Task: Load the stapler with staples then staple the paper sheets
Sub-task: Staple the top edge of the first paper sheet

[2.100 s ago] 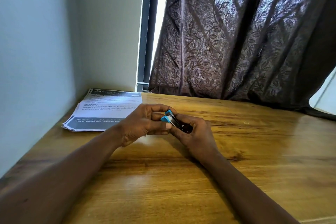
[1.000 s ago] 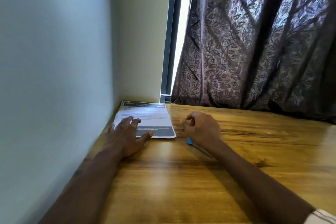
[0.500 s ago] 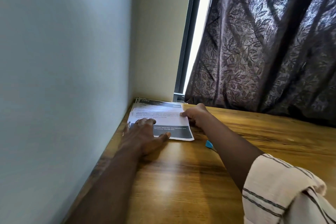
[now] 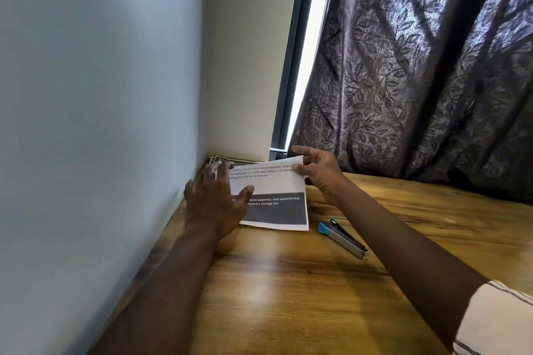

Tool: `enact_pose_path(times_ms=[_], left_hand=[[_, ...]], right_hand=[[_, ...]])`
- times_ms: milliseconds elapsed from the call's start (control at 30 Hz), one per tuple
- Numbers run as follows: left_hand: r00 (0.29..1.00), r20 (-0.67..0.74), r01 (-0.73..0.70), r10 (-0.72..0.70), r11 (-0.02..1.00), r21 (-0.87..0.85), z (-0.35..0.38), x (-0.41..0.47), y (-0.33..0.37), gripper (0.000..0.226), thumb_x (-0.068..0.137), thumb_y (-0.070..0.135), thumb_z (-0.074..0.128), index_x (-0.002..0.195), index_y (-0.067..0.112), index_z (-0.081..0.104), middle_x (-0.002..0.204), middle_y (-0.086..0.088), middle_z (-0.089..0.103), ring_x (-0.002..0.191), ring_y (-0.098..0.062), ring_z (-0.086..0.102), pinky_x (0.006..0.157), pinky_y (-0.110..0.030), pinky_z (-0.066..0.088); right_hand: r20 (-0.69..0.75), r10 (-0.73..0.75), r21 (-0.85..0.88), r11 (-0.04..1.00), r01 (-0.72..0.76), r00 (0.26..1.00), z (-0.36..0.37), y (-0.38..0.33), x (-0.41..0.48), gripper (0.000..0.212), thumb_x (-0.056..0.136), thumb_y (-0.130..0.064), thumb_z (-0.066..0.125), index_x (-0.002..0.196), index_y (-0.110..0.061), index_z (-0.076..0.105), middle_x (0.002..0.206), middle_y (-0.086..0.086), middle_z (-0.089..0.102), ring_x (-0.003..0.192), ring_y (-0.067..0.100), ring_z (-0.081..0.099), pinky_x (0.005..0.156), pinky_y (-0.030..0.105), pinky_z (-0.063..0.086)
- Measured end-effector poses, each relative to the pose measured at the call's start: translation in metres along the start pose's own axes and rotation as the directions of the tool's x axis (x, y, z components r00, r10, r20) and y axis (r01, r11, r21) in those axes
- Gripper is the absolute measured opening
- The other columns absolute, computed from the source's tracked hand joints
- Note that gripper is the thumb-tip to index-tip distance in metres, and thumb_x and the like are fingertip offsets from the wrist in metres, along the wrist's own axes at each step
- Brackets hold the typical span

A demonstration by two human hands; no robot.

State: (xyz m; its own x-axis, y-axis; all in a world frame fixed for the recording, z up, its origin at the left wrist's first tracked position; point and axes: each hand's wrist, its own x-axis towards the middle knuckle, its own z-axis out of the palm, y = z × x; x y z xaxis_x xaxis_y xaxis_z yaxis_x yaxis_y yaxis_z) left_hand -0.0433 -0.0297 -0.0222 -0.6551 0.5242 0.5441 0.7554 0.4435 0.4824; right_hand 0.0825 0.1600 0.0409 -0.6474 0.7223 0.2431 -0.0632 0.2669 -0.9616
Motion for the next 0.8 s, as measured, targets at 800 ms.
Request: enact_pose_path(times_ms=[800], left_hand=[[0.396, -0.432, -0.764, 0.81, 0.552, 0.334, -0.023, -0.071, 0.163, 0.009, 0.091, 0.019, 0.071, 0.094, 0.016, 0.078, 0.083, -0.005, 0.069, 0.075, -0.027, 0.065, 0.082, -0.044, 0.047]], right_hand=[[-0.225, -0.431, -0.228, 0.895, 0.383, 0.874, -0.205, -0.045, -0.207, 0.016, 0.088, -0.012, 0.075, 0.102, -0.019, 0.077, 0.103, 0.009, 0.076, 0.099, 0.045, 0.067, 0.089, 0.059, 0.054]])
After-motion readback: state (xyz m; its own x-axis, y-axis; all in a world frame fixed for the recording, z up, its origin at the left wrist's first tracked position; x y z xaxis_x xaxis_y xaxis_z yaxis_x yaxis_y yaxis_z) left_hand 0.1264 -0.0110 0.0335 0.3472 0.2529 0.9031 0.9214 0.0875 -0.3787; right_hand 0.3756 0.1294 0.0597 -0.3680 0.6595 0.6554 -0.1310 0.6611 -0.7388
